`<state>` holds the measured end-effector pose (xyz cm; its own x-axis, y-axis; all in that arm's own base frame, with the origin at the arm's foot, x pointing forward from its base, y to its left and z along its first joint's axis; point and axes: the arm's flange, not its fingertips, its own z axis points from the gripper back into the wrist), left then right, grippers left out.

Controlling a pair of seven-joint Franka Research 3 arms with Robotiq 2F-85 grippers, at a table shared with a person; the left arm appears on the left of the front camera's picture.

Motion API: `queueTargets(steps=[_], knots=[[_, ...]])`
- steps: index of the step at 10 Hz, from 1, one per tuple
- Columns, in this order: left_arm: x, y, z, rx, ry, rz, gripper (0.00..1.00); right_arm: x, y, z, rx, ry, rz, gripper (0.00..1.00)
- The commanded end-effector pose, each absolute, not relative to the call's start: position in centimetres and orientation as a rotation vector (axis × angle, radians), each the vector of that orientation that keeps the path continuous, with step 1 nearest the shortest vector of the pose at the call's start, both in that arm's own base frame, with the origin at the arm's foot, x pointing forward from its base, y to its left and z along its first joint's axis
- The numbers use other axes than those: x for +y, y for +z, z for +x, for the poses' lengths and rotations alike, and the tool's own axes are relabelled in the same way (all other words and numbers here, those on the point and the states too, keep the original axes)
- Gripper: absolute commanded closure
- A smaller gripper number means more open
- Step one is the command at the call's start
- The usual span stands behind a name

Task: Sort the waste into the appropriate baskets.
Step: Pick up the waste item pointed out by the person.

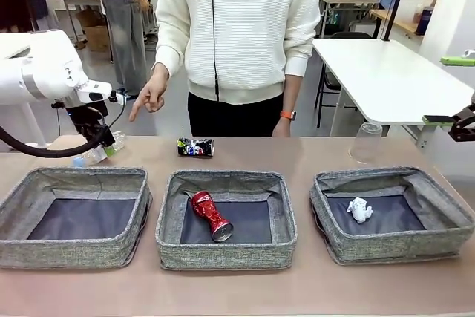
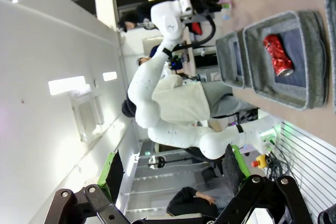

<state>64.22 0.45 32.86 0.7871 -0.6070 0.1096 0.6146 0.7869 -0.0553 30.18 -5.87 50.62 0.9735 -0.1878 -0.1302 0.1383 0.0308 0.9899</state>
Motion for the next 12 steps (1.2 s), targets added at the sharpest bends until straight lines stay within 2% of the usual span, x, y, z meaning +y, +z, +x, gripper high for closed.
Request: queueTargets(steps=[1,2,3,4,5,12], knots=[[0.5,32.9,64.6,-0.09,-0.645,-0.073,0.6,-5.8,51.2,30.2,-0.031,-0.266,1.544,0.0],[0.5,32.9,64.5,-0.092,-0.64,-0.064,0.6,-5.8,51.2,30.2,-0.031,-0.266,1.544,0.0],[0.6,32.9,64.5,-0.094,-0.64,-0.06,1.0,-5.8,51.2,30.2,-0.031,-0.266,1.544,0.0],[0.5,32.9,64.4,-0.095,-0.637,-0.06,0.66,-5.8,51.2,30.2,-0.031,-0.266,1.544,0.0],[0.4,32.9,64.3,-0.097,-0.636,-0.064,1.0,-5.8,51.2,30.2,-0.031,-0.266,1.544,0.0],[0.0,33.3,63.3,-0.083,-0.604,-0.07,1.0,-5.8,51.2,30.2,-0.031,-0.266,1.544,0.0]])
